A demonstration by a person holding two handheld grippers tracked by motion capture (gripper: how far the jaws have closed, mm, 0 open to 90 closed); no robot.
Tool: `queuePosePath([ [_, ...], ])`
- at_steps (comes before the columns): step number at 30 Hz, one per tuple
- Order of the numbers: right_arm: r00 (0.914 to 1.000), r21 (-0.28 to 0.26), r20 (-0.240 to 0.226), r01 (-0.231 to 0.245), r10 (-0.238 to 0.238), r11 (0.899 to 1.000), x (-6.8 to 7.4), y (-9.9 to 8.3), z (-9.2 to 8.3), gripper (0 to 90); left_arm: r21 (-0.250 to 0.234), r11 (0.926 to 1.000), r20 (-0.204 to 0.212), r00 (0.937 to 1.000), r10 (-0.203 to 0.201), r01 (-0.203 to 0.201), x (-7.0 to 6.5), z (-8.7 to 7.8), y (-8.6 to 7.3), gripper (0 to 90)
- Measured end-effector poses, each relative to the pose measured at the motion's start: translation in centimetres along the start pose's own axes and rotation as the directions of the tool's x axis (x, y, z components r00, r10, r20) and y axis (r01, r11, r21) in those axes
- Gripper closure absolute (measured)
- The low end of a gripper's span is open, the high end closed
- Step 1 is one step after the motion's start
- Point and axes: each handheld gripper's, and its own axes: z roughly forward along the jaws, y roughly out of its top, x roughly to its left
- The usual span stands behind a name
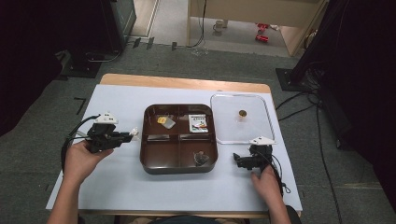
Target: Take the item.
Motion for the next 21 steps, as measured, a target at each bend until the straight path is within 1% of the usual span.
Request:
queuePosePath([
  [1,1.0,0.0,0.0,0.0,0.0,1.0,0.0,0.0,0.0,0.0,0.003,1.0,-0.01,0.9999,-0.007,0.007,0.3,0.2,-0.2,83.6],
  [5,1.0,0.0,0.0,0.0,0.0,1.0,0.0,0.0,0.0,0.0,0.011,0.9997,-0.017,0.9997,-0.019,0.02,0.8,0.5,-0.5,83.6],
  [9,1.0,0.0,0.0,0.0,0.0,1.0,0.0,0.0,0.0,0.0,0.037,0.9987,-0.026,0.9991,-0.035,0.035,1.5,1.4,-0.8,83.5],
  [10,1.0,0.0,0.0,0.0,0.0,1.0,0.0,0.0,0.0,0.0,0.046,0.9981,-0.028,0.9988,-0.04,0.042,1.7,1.9,-0.9,83.4],
  [11,1.0,0.0,0.0,0.0,0.0,1.0,0.0,0.0,0.0,0.0,0.046,0.9981,-0.028,0.9988,-0.04,0.042,1.7,1.9,-0.9,83.5],
  [13,1.0,0.0,0.0,0.0,0.0,1.0,0.0,0.0,0.0,0.0,0.063,0.9972,-0.028,0.9988,-0.039,0.041,1.9,2.7,-0.9,83.4],
  [14,1.0,0.0,0.0,0.0,0.0,1.0,0.0,0.0,0.0,0.0,0.063,0.9972,-0.028,0.9988,-0.039,0.041,1.9,2.7,-0.9,83.4],
  [15,1.0,0.0,0.0,0.0,0.0,1.0,0.0,0.0,0.0,0.0,0.074,0.9965,-0.028,0.999,-0.036,0.038,2.0,3.2,-0.9,83.4],
  [21,1.0,0.0,0.001,0.0,0.0,1.0,0.0,0.0,0.0,0.0,0.09,0.9951,-0.033,0.9987,-0.038,0.041,2.2,4.1,-1.0,83.1],
])
